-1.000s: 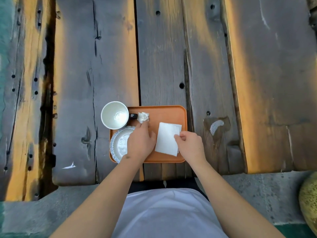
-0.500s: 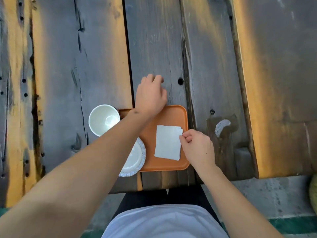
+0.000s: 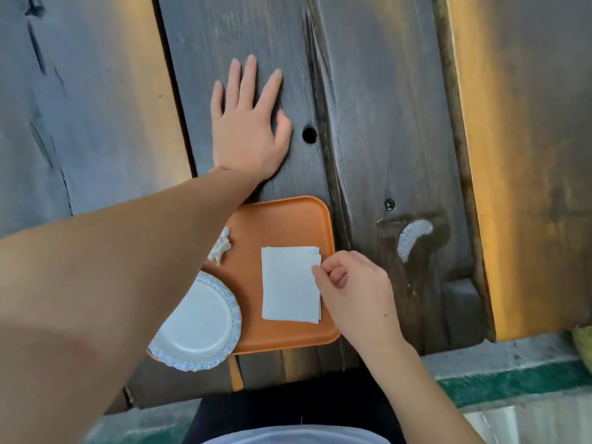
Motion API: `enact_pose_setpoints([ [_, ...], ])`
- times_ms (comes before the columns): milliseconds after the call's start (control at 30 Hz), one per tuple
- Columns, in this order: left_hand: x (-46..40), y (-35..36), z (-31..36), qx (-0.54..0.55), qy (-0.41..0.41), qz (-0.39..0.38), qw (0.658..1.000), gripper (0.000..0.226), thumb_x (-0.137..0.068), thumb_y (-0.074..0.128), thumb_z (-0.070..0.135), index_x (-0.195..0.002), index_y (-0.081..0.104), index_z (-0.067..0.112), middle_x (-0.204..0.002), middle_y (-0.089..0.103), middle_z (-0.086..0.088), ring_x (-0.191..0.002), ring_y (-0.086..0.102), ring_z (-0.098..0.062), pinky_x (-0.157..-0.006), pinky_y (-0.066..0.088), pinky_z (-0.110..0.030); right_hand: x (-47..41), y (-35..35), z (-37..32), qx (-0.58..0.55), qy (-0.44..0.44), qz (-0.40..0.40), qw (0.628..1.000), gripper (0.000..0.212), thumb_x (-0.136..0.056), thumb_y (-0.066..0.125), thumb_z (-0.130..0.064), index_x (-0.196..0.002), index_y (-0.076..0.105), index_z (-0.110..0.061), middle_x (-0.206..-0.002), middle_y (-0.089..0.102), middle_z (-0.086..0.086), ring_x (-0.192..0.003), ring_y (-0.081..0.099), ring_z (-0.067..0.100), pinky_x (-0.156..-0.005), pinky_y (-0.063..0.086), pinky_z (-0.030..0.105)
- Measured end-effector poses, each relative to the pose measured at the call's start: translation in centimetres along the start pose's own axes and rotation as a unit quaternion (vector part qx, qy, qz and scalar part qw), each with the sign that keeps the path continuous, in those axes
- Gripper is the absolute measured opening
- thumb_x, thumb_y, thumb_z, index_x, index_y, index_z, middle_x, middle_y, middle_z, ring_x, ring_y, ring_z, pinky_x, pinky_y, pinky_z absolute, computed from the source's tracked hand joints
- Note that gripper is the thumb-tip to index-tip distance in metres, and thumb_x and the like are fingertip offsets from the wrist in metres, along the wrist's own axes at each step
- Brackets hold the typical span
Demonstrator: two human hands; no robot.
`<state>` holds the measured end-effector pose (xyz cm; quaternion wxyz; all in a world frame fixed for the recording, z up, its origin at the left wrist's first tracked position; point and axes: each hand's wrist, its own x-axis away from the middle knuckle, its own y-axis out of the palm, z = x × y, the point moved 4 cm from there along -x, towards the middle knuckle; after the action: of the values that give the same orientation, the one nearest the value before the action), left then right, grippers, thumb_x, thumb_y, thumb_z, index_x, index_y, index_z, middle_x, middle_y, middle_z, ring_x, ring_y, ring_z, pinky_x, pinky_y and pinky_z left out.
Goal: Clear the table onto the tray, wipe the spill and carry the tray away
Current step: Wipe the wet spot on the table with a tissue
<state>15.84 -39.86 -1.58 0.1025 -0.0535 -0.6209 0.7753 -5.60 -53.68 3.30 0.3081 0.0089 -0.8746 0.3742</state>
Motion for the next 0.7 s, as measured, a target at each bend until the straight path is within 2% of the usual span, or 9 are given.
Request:
enact_pose_setpoints([
  [100, -0.1, 0.0, 0.1, -0.003, 0.000, 0.011, 1.000, 0.059, -0.101, 0.037, 0.040, -0.159, 0.040, 0.025, -0.171, 0.027, -0.013, -0.160, 0.019, -0.034, -0.129, 0.013, -0.053, 0.0, -0.9, 0.1, -0.092, 0.057, -0.067, 0.992, 0.013, -0.089, 0.069, -0.032, -0.078, 0.063, -0.030, -0.076, 0.066, -0.013, -0.077, 0.064, 0.003, -0.066, 0.055, 0.016],
  [200, -0.1, 0.3, 0.0, 0.003, -0.003, 0.031, 1.000, 0.058, -0.101, 0.040, 0.039, -0.157, 0.044, 0.024, -0.169, 0.030, -0.013, -0.159, 0.021, -0.034, -0.129, 0.015, -0.054, 0.3, -2.2, 0.7, -0.286, 0.157, -0.135, 0.935, 0.011, -0.093, 0.063, -0.020, -0.084, 0.060, -0.014, -0.081, 0.073, -0.001, -0.081, 0.071, 0.011, -0.072, 0.059, 0.027],
  [300, -0.1, 0.5, 0.0, 0.006, 0.001, 0.056, 0.998, 0.057, -0.100, 0.042, 0.037, -0.155, 0.047, 0.022, -0.168, 0.032, -0.015, -0.158, 0.024, -0.036, -0.127, 0.016, -0.054, 0.1, -4.0, 1.8, -0.431, 0.202, -0.106, 0.873, 0.006, -0.094, 0.059, -0.007, -0.098, 0.059, -0.002, -0.087, 0.075, 0.010, -0.087, 0.073, 0.024, -0.079, 0.060, 0.038],
  [400, -0.2, 0.5, 0.3, 0.002, 0.003, 0.059, 0.998, 0.057, -0.100, 0.042, 0.037, -0.155, 0.046, 0.021, -0.168, 0.032, -0.016, -0.158, 0.024, -0.036, -0.127, 0.015, -0.054, -0.3, -6.9, 3.3, -0.483, 0.223, -0.064, 0.844, 0.018, -0.088, 0.064, -0.009, -0.106, 0.066, -0.009, -0.099, 0.075, 0.007, -0.097, 0.072, 0.025, -0.083, 0.056, 0.042],
  [467, -0.1, 0.5, 0.3, 0.001, 0.003, 0.059, 0.998, 0.057, -0.100, 0.041, 0.037, -0.155, 0.046, 0.021, -0.168, 0.032, -0.015, -0.158, 0.023, -0.036, -0.127, 0.015, -0.054, -0.6, -9.5, 4.2, -0.500, 0.216, -0.022, 0.838, 0.028, -0.080, 0.066, -0.015, -0.108, 0.069, -0.017, -0.100, 0.076, 0.000, -0.098, 0.071, 0.021, -0.082, 0.054, 0.038],
  [533, 0.0, 0.4, 0.3, 0.005, 0.001, 0.061, 0.998, 0.057, -0.100, 0.041, 0.036, -0.155, 0.046, 0.021, -0.168, 0.032, -0.015, -0.158, 0.023, -0.036, -0.127, 0.015, -0.053, -1.1, -12.2, 4.9, -0.495, 0.183, 0.053, 0.848, 0.029, -0.078, 0.070, -0.022, -0.108, 0.070, -0.025, -0.099, 0.075, -0.006, -0.100, 0.069, 0.019, -0.079, 0.053, 0.034],
  [567, 0.0, 0.4, 0.3, 0.004, 0.000, 0.061, 0.998, 0.057, -0.100, 0.041, 0.035, -0.155, 0.046, 0.020, -0.168, 0.032, -0.015, -0.158, 0.023, -0.035, -0.127, 0.015, -0.053, -1.2, -13.5, 5.2, -0.457, 0.154, 0.102, 0.870, 0.026, -0.082, 0.072, -0.024, -0.108, 0.070, -0.026, -0.101, 0.073, -0.007, -0.102, 0.067, 0.015, -0.078, 0.053, 0.032],
  [633, 0.0, 0.4, 0.3, 0.004, -0.002, 0.061, 0.998, 0.058, -0.098, 0.040, 0.033, -0.155, 0.046, 0.020, -0.168, 0.032, -0.014, -0.158, 0.023, -0.035, -0.127, 0.014, -0.052, -1.3, -15.5, 5.3, -0.321, 0.077, 0.221, 0.918, 0.015, -0.091, 0.068, -0.028, -0.105, 0.067, -0.023, -0.097, 0.069, -0.012, -0.098, 0.064, 0.002, -0.075, 0.051, 0.019],
  [700, 0.0, 0.4, 0.4, 0.006, -0.004, 0.064, 0.998, 0.059, -0.097, 0.039, 0.032, -0.154, 0.046, 0.020, -0.168, 0.032, -0.014, -0.158, 0.023, -0.034, -0.128, 0.014, -0.051, -1.6, -16.1, 5.0, -0.136, -0.005, 0.319, 0.938, 0.008, -0.094, 0.063, -0.026, -0.100, 0.060, -0.021, -0.091, 0.064, -0.013, -0.085, 0.060, -0.001, -0.069, 0.045, 0.009],
])
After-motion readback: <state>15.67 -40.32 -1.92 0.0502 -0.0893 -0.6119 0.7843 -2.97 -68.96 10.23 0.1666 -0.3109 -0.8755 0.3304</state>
